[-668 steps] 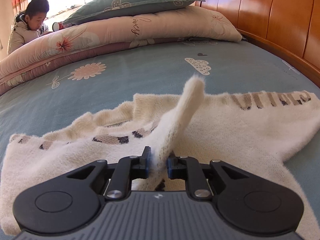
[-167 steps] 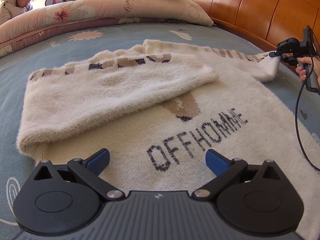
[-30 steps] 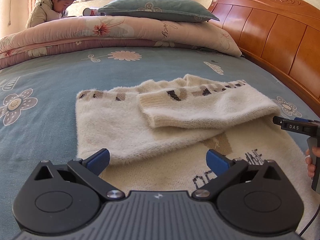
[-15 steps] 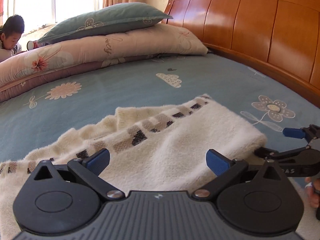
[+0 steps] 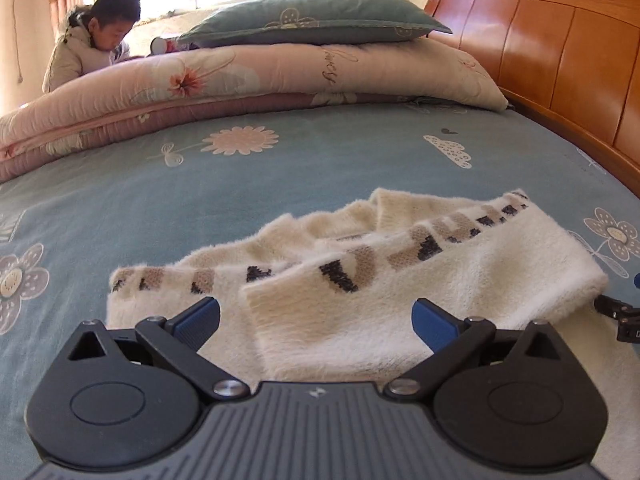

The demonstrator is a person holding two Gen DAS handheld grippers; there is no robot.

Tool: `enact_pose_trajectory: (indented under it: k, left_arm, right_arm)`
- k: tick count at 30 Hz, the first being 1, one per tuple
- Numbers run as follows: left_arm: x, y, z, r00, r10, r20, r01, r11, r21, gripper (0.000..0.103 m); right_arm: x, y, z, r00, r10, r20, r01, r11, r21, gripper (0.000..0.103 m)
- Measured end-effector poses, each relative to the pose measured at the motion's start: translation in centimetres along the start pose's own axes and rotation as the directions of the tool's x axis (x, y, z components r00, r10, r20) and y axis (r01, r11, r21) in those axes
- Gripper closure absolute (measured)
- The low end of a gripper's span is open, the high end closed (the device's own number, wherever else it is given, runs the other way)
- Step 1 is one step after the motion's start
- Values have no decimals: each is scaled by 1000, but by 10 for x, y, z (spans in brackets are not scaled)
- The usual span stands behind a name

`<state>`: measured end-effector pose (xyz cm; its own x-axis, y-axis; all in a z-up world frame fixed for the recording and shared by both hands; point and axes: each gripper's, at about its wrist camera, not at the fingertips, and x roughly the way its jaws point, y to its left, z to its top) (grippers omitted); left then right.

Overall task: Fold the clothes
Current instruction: 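Move the left gripper to the sweater side edge and grasp it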

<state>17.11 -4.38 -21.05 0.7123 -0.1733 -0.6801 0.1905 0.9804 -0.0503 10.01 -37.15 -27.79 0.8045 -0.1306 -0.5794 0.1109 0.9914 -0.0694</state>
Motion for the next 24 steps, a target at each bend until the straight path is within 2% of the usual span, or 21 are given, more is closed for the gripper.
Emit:
enact_pose_trajectory:
  k: [1, 3, 4, 6, 7, 11, 14, 16, 19, 22, 23, 24]
  left_arm:
    - [3, 15, 0, 999, -18, -39, 14, 995, -96, 3]
    - [14, 39, -7, 991, -103, -89, 73, 955, -286, 5]
    - [19, 50, -12, 983, -155, -102, 107, 922, -373, 7]
    - [31, 69, -22, 960, -258, -112, 162, 833, -529, 11]
    - [36, 72, -26, 951, -287, -112, 176, 806, -566, 12]
    - [49, 71, -27, 947, -309, -88, 192, 764, -616, 12]
    - [60, 65, -19, 941, -328, -85, 212, 766, -606, 12]
    - [70, 61, -12, 939, -331, -95, 216, 782, -585, 12]
    - [78, 60, -6, 938, -337, -83, 229, 779, -583, 12]
    - [76, 65, -8, 922, -384, -57, 286, 772, -567, 12]
    - [75, 67, -10, 914, -403, -45, 311, 769, -559, 14]
    - [74, 69, -13, 909, -415, -36, 327, 765, -555, 23]
  right_arm:
    - [0, 3, 0, 1000, 21, -1, -21, 1000, -12, 1]
    - [0, 9, 0, 999, 52, -5, -53, 998, -28, 1]
    - [0, 13, 0, 998, 65, -10, -65, 997, -34, 1]
    - [0, 17, 0, 997, 74, -13, -75, 996, -45, 1]
    - [0, 18, 1, 997, 77, -10, -78, 996, -46, 1]
    - [-1, 15, 2, 995, 103, -3, -103, 995, -12, 1]
    - [1, 15, 1, 994, 109, -8, -109, 994, -4, 1]
    - [2, 16, 1, 994, 111, -11, -111, 994, 0, 1]
    - [3, 18, 0, 993, 117, -9, -117, 993, -4, 1]
    - [2, 20, 0, 992, 124, -4, -124, 992, -18, 1]
    - [2, 21, 0, 992, 126, -3, -126, 992, -24, 1]
    - [2, 21, 0, 992, 127, -1, -127, 991, -29, 1]
